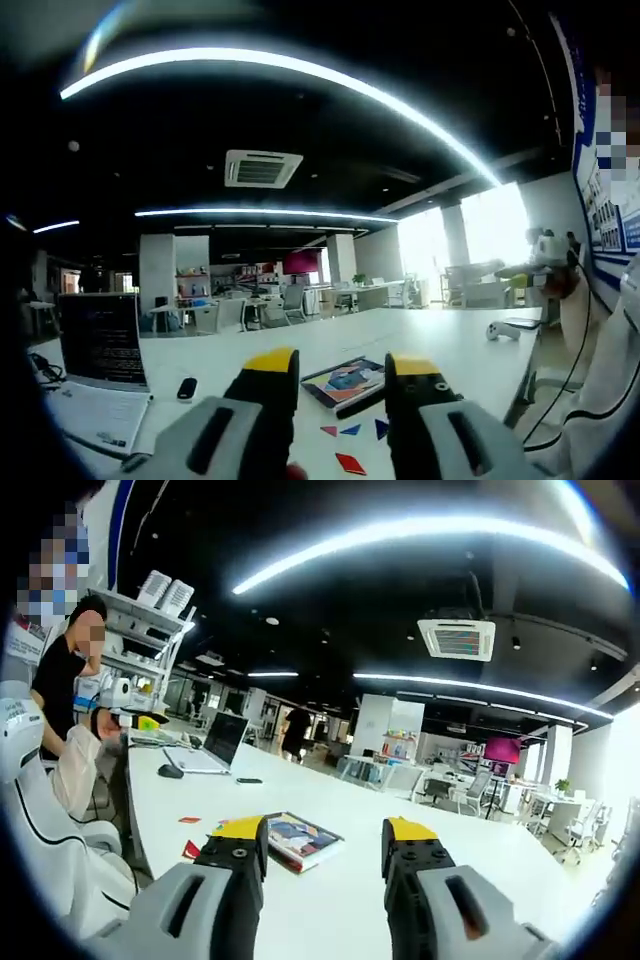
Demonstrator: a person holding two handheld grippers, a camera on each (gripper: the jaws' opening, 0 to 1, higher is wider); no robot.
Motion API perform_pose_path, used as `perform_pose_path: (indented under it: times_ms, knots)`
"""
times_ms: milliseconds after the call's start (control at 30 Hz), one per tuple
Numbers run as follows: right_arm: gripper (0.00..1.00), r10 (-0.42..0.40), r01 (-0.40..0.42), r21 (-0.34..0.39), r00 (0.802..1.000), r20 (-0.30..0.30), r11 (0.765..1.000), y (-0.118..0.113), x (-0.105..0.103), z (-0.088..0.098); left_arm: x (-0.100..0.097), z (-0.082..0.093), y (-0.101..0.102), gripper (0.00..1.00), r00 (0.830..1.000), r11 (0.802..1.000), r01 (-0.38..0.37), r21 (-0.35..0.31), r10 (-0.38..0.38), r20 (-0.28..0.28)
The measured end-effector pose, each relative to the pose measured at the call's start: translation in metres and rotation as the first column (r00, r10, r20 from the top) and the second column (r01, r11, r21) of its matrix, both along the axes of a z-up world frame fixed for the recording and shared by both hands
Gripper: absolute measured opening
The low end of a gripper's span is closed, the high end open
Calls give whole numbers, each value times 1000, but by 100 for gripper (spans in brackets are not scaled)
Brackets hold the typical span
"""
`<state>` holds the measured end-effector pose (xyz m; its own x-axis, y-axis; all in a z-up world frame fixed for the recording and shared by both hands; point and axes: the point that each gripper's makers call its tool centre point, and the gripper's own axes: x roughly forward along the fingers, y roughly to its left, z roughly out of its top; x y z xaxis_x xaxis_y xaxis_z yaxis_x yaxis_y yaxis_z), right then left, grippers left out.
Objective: Pick up the tangram pieces one by one and place each piece onto its matching region on the pattern sheet, fitting the shapes together until the outline on the sheet is completely filled by the tangram pieces
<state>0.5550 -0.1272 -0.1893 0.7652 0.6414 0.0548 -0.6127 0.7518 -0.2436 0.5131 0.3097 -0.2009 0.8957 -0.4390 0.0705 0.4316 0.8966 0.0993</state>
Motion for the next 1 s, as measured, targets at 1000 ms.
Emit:
perform_pose_path:
  times_ms: [1000]
  knots:
    - [41,-30,30,3,997,-65,1000,1,-4,-18,39,-24,-23,37,992,994,100,38,-97,-81]
